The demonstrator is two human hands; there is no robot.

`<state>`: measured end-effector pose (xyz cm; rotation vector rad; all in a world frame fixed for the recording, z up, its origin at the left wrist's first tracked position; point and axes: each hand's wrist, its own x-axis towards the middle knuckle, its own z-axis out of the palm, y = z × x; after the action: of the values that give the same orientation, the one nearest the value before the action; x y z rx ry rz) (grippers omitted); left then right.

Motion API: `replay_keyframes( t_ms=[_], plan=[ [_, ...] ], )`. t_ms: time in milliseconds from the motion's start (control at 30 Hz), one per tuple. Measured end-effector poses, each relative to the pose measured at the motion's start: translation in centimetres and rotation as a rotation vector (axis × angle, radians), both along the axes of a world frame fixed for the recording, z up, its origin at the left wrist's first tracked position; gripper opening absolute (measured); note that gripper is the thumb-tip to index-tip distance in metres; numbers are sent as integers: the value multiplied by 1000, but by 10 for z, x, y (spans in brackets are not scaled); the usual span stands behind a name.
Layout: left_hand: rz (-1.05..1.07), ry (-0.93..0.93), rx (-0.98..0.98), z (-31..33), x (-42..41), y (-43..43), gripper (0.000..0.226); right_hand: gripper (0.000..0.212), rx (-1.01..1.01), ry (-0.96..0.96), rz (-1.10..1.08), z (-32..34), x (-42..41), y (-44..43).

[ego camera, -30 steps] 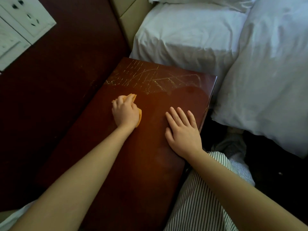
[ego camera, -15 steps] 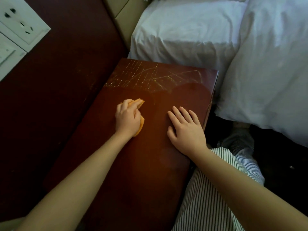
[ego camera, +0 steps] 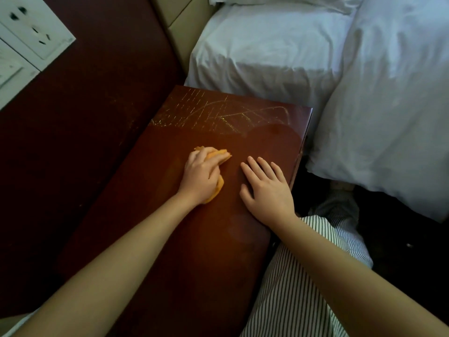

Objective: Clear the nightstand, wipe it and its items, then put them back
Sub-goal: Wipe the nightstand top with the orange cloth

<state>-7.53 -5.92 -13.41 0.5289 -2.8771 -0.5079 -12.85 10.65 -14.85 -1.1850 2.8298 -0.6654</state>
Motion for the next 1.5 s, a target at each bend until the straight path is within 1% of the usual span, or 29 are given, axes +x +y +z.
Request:
replay_keyframes(
  t_ms=[67,100,233,300,333,433,600,700,767,833,1000,1033,1100,1200,1333,1400,1500],
  plan=[
    [-7,-7,-3,1,10,-11,41,55,3,4,-2,0,0,0],
    [47,-3,-12,0,10,-16,41,55,5,7,-3,0,0,0],
    [422,19,-27,-1,-17,-14,39,56,8,-5,1,0,-1,-1],
    [534,29,-25,-2,-35,-4,39,56,-9,-6,0,0,-1,0],
    [551,35,-24,-2,-43,3,39,56,-18,-9,-2,0,-1,0],
    [481,42,-26,-1,-53,20,38,56,-60,-34,-30,2,0,1],
    [145,43,-17,-4,-23,22,39,51,-137,-54,-56,4,2,3],
    [45,28,-14,-1,-9,5,40,50,-147,-48,-30,4,3,5],
    [46,7,-27,2,-10,-8,40,50,-162,-53,-11,4,3,7],
    [98,-5,-46,3,-18,-18,40,49,-182,-64,-2,4,2,10],
    [431,6,-59,-1,-51,-1,39,53,-170,-101,-22,4,3,13],
    [464,14,-56,-1,-56,7,39,54,-167,-115,-21,4,3,13],
    [426,21,-53,-2,-61,23,39,57,-172,-134,-22,5,2,13],
    [229,7,-34,-3,-50,41,39,59,-197,-156,-47,6,1,13],
    [-34,26,-19,-2,-12,46,40,62,-196,-164,-91,9,0,14],
    [-26,24,-21,-2,-1,38,42,63,-172,-176,-93,10,0,16],
    [137,39,-37,0,-9,27,39,57,-97,-211,-97,11,-3,22]
  ],
)
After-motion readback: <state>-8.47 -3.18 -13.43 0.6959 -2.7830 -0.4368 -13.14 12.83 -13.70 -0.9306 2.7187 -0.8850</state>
